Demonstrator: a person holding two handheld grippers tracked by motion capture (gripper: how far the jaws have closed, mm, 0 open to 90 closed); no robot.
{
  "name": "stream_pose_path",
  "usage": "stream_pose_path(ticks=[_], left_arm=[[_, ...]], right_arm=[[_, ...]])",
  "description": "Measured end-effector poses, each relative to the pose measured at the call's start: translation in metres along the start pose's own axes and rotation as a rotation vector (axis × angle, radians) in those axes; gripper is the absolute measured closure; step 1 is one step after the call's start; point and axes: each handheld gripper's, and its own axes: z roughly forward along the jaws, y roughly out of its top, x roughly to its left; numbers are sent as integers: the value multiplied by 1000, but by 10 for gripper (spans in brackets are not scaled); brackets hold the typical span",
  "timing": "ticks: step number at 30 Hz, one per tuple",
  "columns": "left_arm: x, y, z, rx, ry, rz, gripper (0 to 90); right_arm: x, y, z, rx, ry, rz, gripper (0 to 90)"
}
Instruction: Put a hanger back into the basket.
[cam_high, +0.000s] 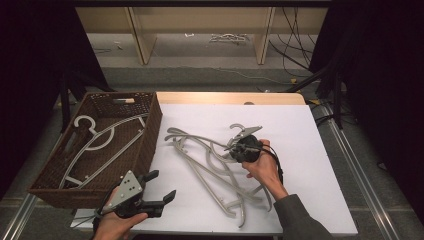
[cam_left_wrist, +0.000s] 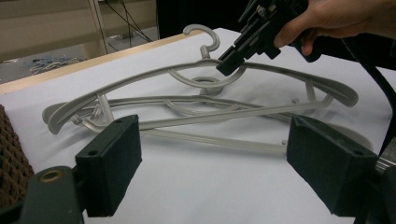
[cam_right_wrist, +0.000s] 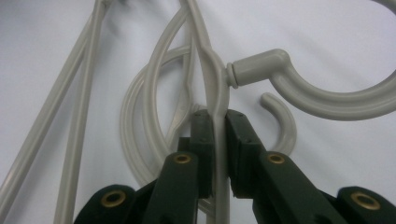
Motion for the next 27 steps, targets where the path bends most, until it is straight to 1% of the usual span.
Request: stream_pose_path(ticks=[1,2,3,4,5,7,8,9,10,11,12,13,14,15,16,17,19,20,21,22,23,24,26,27], left_arm=[[0,1,0,3,6,6,178],[0,1,1,-2,0,9,180],[-1,0,0,10,6,16,180],[-2,0,0,12,6,8,180],[-2,0,0,15,7,34,179],[-3,1,1,10,6,39,180],[-1,2,2,0,6,71,181],[-1,2,2,4,7,89,181],[-2,2,2,5,8,83,181],[-2,3,3,3,10,76,181],[-2,5,3,-2,9,76,182],[-2,6,5,-6,7,76,183],[-2,7,6,-10,5,82,183],[-2,8,8,-7,11,86,185],[-2,10,11,-11,13,97,187],[-3,12,13,-7,20,116,190],[-4,14,17,-11,24,136,199],[-4,16,20,-5,26,144,201],[-5,17,23,-1,26,146,202],[-5,18,26,-3,21,150,204],[-6,20,31,3,21,153,204],[-6,21,34,13,16,161,206],[-6,24,41,20,13,162,207],[-6,26,45,27,7,165,207]], right_arm=[[0,0,-2,-3,-1,-16,826],[1,0,-4,-11,-3,-28,826],[2,0,-7,2,11,-27,826],[3,0,-9,-8,8,-45,826],[4,-1,-10,-21,-4,-53,827],[6,0,-16,-13,13,-64,827],[7,0,-18,-19,14,-77,827],[8,0,-21,-23,12,-85,827],[11,-1,-23,-43,7,-90,827],[11,0,-27,-33,22,-98,827],[13,0,-30,-35,22,-111,827],[15,-1,-31,-53,15,-119,827],[16,-1,-32,-61,18,-126,827],[16,-1,-35,-49,31,-137,827],[18,-1,-37,-45,34,-139,827],[20,-2,-38,-61,23,-151,827],[24,-3,-40,-56,29,-149,827],[24,-3,-41,-55,31,-166,827],[25,-2,-42,-47,46,-180,828],[27,-3,-43,-53,38,-173,828],[28,-3,-44,-44,46,-192,828],[31,-4,-45,-53,45,-189,828],[34,-4,-47,-56,51,-206,828],[35,-4,-48,-56,54,-206,828]])
